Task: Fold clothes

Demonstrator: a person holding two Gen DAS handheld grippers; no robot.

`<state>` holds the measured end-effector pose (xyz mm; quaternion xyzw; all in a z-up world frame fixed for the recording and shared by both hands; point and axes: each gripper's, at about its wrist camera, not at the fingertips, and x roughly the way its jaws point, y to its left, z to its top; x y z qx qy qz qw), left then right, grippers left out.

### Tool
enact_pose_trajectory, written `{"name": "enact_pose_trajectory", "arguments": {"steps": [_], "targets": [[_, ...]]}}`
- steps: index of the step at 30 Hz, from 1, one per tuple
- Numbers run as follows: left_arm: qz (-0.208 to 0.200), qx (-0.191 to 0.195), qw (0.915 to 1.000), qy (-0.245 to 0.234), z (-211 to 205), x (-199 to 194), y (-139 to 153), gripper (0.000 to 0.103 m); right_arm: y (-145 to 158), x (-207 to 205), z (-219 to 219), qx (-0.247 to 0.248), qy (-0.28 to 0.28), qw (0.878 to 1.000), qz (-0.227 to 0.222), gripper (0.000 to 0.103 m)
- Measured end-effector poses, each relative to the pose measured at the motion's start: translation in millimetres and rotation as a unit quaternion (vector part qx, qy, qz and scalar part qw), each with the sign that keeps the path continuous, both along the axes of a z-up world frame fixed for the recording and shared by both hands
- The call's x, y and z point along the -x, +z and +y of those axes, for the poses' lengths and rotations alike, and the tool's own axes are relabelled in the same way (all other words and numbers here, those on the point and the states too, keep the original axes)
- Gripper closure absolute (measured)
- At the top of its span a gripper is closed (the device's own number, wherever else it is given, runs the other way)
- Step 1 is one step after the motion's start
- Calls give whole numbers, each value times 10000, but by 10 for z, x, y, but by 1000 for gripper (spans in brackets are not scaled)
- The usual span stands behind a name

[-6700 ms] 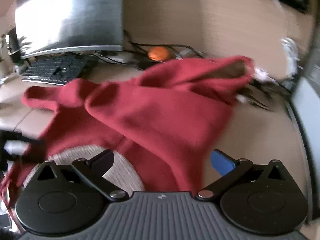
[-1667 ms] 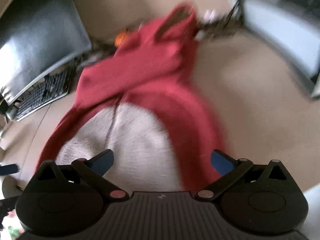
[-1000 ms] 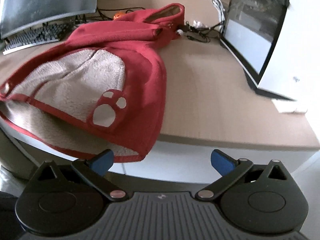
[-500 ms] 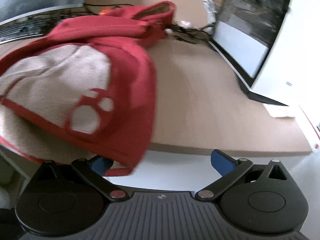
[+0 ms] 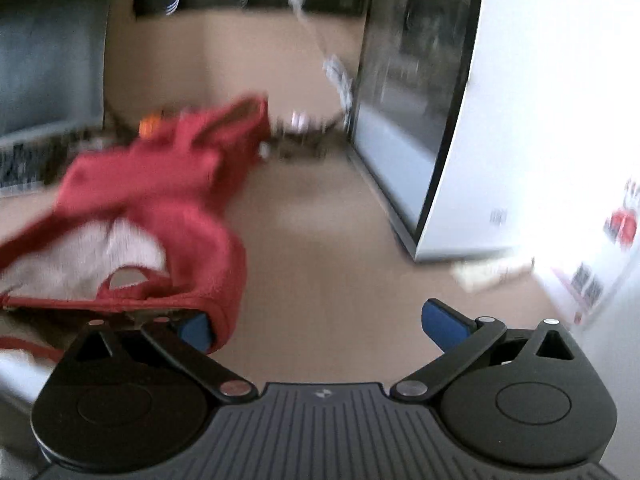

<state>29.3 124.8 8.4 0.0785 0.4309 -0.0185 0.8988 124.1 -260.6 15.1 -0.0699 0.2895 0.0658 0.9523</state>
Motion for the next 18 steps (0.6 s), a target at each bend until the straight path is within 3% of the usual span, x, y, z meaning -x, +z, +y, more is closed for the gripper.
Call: {"name": "enact_pose_trajectory", "arguments": {"steps": [5,13,18], "targets": [[-161,669,9971,321,145,-289,190,0,54,-283,76,-302,-169,9993,111,0],[-171,853,9958,289,239,-538,195,0,130,-175,157,-194,-392,9990,76,0],[-146,923,9955,171,356,-456,282,0,190,13,138,-113,-330,9992,215,0]]}}
